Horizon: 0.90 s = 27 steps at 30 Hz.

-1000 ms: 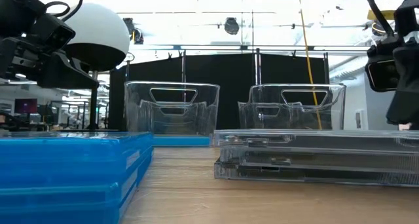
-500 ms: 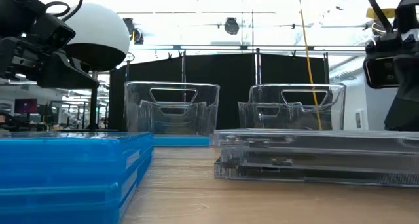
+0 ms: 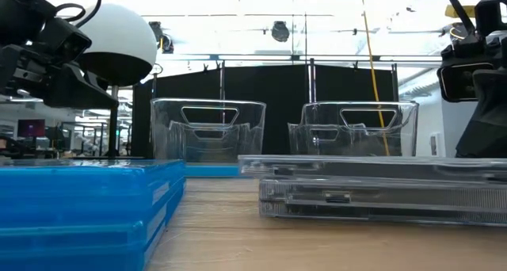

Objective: Pick & place jewel cases by type
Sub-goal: Put the black cd case into the right transparent bin

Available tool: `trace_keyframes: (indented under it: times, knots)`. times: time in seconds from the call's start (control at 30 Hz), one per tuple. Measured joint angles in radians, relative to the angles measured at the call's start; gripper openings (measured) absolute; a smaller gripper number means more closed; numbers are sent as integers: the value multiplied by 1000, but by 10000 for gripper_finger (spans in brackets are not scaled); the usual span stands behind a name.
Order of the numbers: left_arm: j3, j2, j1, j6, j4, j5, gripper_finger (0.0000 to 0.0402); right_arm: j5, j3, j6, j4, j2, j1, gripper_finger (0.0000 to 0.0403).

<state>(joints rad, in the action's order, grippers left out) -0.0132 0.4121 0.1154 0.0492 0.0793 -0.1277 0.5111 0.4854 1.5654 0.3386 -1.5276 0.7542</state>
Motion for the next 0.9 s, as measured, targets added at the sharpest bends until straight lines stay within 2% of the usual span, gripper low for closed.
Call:
trace_keyframes:
  times: [0.3, 0.67, 0.9]
  knots:
    - [0, 0, 0, -10, -2, 45, 26, 9, -2, -15, -8, 20, 22, 0]
    - [0, 0, 0, -14, -2, 45, 26, 45, -2, -68, -75, 150, 55, 0]
    - [0, 0, 0, -15, -4, 53, 26, 101, -2, -176, -61, 177, 55, 0]
